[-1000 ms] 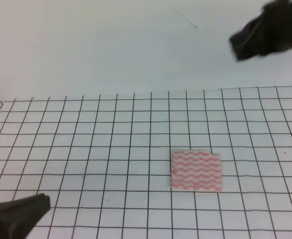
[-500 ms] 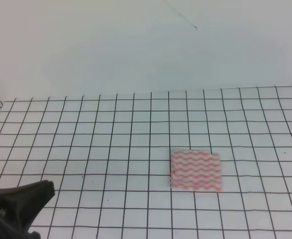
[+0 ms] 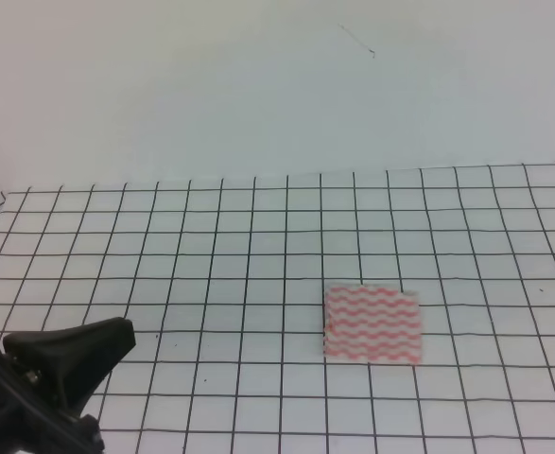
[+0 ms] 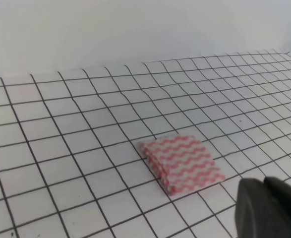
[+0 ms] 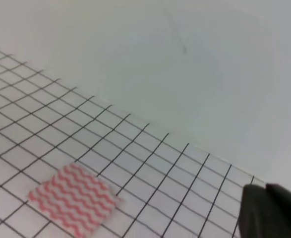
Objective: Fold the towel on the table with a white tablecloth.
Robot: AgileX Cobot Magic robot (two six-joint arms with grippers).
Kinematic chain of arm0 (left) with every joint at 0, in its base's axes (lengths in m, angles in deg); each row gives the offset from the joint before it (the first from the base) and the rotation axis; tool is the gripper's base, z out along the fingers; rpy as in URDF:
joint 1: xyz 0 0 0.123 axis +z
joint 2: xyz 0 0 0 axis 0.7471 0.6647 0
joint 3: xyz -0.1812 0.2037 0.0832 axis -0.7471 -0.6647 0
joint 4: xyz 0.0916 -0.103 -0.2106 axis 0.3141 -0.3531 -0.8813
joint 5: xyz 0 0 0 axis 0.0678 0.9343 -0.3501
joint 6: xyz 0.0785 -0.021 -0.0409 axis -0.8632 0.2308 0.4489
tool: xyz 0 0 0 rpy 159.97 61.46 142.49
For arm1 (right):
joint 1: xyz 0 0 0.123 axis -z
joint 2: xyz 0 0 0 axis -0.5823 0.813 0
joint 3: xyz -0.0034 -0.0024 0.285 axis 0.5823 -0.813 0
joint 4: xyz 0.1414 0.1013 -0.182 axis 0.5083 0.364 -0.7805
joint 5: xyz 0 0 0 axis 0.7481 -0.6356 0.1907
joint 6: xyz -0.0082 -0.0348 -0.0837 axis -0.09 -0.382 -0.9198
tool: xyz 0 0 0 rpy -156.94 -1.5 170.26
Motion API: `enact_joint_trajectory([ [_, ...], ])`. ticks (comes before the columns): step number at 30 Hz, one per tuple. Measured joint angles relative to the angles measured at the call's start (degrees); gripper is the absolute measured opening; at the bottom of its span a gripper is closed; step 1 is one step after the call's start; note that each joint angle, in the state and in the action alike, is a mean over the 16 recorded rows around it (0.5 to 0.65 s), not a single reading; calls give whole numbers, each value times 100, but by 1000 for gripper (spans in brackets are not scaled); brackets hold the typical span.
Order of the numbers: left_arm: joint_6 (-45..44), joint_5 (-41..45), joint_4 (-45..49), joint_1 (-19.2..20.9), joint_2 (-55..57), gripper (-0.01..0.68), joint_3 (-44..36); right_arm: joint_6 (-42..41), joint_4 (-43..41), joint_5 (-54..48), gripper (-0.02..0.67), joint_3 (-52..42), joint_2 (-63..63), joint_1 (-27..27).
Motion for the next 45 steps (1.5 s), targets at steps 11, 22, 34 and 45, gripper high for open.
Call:
enact_joint_trajectory([
  [11, -231, -20, -315, 0, 39, -1, 0, -2, -58, -433, -1, -759, -404, 0],
  [22, -240, 64, -346, 0, 39, -1, 0, -2, -63, -870, -1, -921, -407, 0],
  [34, -298, -211, -206, 0, -279, -1, -64, -2, -70, -964, -1, -923, -407, 0],
  [45, 1609, -1163, 2033, 6, -1999, -1, -762, -2, -97, -1036, -1, -923, -407, 0],
])
